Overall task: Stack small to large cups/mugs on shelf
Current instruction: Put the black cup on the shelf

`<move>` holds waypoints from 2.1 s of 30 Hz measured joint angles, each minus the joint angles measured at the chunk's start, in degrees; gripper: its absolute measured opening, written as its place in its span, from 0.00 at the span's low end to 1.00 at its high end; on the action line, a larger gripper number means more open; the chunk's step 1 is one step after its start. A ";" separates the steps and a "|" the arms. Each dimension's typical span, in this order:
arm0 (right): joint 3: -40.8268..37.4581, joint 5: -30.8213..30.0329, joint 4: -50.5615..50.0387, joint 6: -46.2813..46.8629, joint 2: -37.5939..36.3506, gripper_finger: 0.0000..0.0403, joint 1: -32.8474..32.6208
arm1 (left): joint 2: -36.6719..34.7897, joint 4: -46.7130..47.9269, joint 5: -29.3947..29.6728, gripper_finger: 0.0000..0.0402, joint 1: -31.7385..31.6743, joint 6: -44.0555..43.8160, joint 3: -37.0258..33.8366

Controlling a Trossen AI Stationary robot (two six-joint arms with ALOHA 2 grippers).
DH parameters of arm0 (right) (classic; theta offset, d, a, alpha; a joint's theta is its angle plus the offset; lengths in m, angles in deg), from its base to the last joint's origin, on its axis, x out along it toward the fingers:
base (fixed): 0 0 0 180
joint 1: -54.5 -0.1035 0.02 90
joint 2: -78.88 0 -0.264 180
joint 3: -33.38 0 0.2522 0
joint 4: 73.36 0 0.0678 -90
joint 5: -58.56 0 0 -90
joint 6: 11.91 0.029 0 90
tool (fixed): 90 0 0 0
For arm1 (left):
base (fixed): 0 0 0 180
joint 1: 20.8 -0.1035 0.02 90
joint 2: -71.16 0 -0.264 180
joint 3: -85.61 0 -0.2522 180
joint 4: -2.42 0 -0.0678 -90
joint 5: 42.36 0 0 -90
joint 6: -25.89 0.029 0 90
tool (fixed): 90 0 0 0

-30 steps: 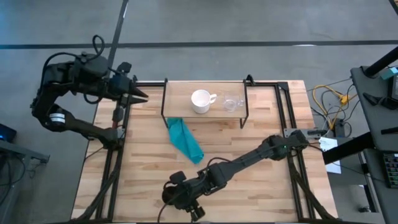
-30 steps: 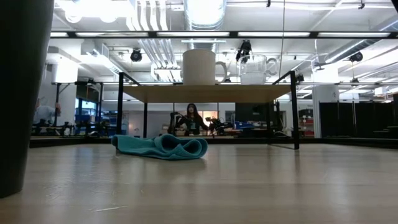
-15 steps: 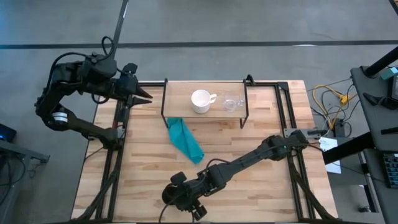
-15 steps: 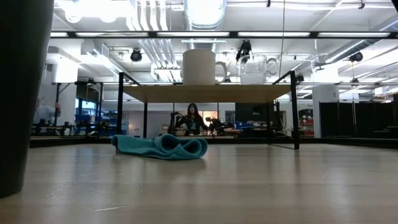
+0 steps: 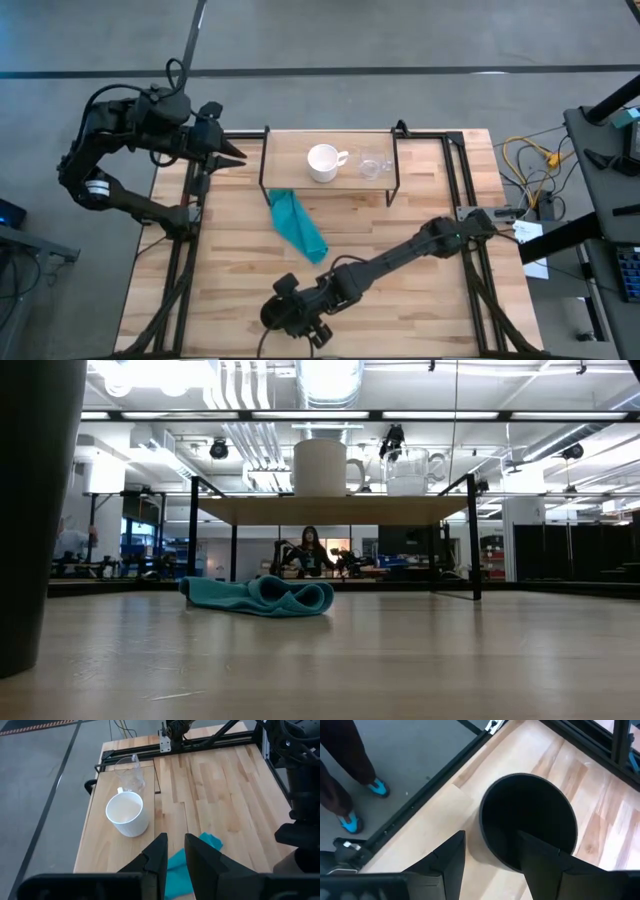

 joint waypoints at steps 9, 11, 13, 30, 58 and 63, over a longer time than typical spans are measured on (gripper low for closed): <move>-1.92 0.08 3.16 -3.03 0.02 0.41 0.37 | 0.12 0.00 0.00 0.13 0.00 0.00 0.00; -1.95 0.11 3.37 -4.34 0.02 0.41 0.36 | 0.12 0.00 0.00 0.13 -0.02 0.00 0.00; -1.95 0.21 3.40 -4.41 0.02 0.39 0.33 | 0.02 0.00 0.00 0.13 -0.01 -0.01 0.00; -2.71 3.71 3.52 -4.14 0.04 0.32 0.37 | 0.20 -0.02 0.00 0.13 -0.02 0.00 0.02; -3.11 -9.46 3.41 -1.38 0.04 0.03 1.29 | 0.56 -0.20 0.00 0.13 -0.01 0.00 0.02; -0.08 -14.11 -3.14 -0.67 -0.58 0.02 2.65 | 0.85 1.22 -3.13 0.13 -0.01 -0.11 0.03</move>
